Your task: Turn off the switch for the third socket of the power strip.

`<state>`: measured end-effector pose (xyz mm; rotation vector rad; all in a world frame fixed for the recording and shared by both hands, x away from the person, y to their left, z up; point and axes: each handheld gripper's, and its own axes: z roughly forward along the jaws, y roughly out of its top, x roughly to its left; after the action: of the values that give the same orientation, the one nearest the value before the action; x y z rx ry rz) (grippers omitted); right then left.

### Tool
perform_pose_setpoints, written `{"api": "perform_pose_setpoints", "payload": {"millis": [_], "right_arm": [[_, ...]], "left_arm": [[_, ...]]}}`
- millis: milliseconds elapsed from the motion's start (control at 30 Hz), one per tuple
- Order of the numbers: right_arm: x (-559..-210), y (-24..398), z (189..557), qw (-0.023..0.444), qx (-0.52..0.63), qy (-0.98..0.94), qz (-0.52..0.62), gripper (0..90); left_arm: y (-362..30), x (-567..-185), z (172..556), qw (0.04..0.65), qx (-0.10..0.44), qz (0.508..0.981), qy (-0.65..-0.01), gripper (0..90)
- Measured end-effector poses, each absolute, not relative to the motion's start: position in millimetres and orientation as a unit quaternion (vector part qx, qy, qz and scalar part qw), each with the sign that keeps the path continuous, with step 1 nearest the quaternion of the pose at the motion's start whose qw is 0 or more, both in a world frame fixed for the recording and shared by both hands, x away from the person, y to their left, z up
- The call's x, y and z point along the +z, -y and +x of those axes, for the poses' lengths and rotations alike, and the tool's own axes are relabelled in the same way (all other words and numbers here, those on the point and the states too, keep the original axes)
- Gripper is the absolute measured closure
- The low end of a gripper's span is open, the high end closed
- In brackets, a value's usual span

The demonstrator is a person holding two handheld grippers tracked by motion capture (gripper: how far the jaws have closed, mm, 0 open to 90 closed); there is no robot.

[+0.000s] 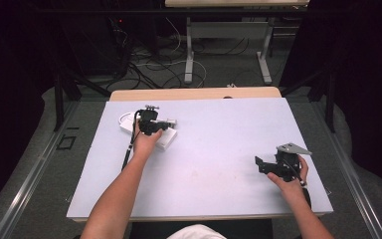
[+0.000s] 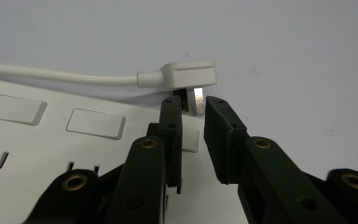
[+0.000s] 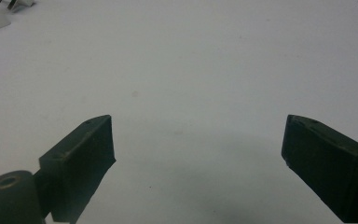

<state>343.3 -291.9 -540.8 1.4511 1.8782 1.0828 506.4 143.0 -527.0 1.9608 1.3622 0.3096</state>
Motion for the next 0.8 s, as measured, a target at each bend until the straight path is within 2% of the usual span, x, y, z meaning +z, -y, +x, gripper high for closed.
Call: {"api": "perform_pose_setpoints", "payload": {"millis": [800], "right_arm": [[-540.7,292.1,343.2,0.263,0.399,-0.695,0.537,9.1]], "left_arm": [[-140.3,-531.3,507.8,0.353,0.116,0.765,-0.526,86.3]]}}
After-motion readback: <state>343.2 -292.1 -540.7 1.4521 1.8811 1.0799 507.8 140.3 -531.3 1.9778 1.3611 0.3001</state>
